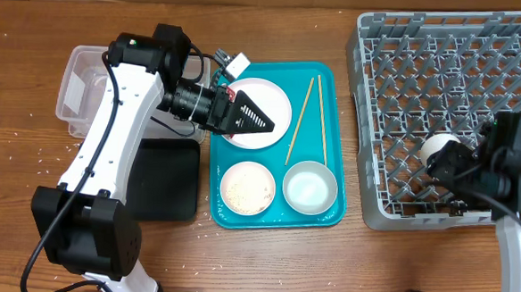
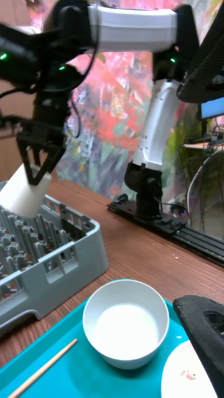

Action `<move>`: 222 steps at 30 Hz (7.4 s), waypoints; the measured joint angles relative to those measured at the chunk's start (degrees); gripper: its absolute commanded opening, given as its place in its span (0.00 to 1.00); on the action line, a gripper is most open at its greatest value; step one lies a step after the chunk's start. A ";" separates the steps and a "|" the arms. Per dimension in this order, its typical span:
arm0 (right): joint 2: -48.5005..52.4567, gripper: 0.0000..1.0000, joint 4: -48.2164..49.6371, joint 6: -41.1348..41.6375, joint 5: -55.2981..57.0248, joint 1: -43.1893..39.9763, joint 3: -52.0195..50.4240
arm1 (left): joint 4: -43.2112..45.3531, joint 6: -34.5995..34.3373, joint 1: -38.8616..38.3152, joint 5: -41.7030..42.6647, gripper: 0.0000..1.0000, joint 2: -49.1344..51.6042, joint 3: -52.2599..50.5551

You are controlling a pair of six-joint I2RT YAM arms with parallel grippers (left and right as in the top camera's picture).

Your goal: Sort waste into correct bins and load items into the dishwasher

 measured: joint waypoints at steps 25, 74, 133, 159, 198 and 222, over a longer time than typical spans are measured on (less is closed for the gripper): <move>4.72 1.00 2.16 -4.90 -21.03 4.17 12.26 | 10.32 -16.79 -4.48 -27.78 0.92 0.00 0.00; 2.40 1.00 1.81 -5.53 -26.05 12.85 12.63 | 24.72 -42.88 4.94 -71.87 0.72 7.61 6.64; 2.43 1.00 1.40 -5.53 -26.05 12.85 12.63 | 10.47 -46.88 -10.29 -85.96 0.04 10.19 19.52; 2.40 1.00 1.42 -5.55 -20.33 12.85 12.63 | 2.16 -38.86 -8.15 -65.68 0.67 -1.07 13.51; 2.40 1.00 -1.53 -5.53 -18.91 12.85 12.63 | 40.85 -65.61 -27.43 -66.47 0.04 0.79 -29.59; 2.40 1.00 -1.55 -5.53 -18.91 12.85 12.63 | 23.08 -40.26 5.03 -40.37 0.04 -23.52 -23.12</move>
